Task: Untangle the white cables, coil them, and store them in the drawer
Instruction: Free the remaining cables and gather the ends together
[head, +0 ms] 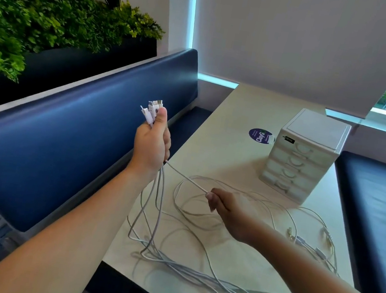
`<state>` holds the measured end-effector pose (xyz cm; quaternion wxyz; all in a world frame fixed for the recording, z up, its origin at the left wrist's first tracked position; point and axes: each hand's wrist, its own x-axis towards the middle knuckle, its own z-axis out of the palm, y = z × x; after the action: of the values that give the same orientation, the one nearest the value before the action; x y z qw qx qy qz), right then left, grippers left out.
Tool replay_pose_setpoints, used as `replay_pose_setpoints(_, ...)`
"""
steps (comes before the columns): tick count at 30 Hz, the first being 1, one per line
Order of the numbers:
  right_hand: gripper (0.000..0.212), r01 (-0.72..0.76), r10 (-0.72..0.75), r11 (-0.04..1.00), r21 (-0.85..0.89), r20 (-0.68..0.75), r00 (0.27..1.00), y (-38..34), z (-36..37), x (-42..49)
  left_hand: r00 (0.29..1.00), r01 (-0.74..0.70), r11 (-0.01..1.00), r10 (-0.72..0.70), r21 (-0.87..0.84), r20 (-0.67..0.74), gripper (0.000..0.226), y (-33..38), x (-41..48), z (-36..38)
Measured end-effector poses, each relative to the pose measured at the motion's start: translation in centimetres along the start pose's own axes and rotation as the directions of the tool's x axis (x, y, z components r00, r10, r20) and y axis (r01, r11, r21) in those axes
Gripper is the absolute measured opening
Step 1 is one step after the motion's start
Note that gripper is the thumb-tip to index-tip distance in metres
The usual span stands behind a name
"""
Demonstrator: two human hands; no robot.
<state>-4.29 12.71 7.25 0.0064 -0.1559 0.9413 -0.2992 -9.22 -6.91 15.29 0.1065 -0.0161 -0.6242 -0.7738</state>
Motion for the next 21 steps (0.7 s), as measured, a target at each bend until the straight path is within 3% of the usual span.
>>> replay_pose_setpoints(16, 0.038, -0.141, 0.140, 0.981, -0.134, -0.022, 0.990, 6.8, -0.6, -2.4, 0.942, -0.239, 0.970, 0.240, 0.031, -0.233, 0.048, 4.1, 2.6, -3.3)
replay_pose_setpoints(21, 0.037, -0.165, 0.164, 0.969, -0.184, -0.020, 0.986, 8.4, -1.3, -2.8, 0.924, -0.254, 0.962, 0.273, 0.104, -0.268, 0.047, 4.0, 2.9, -4.2)
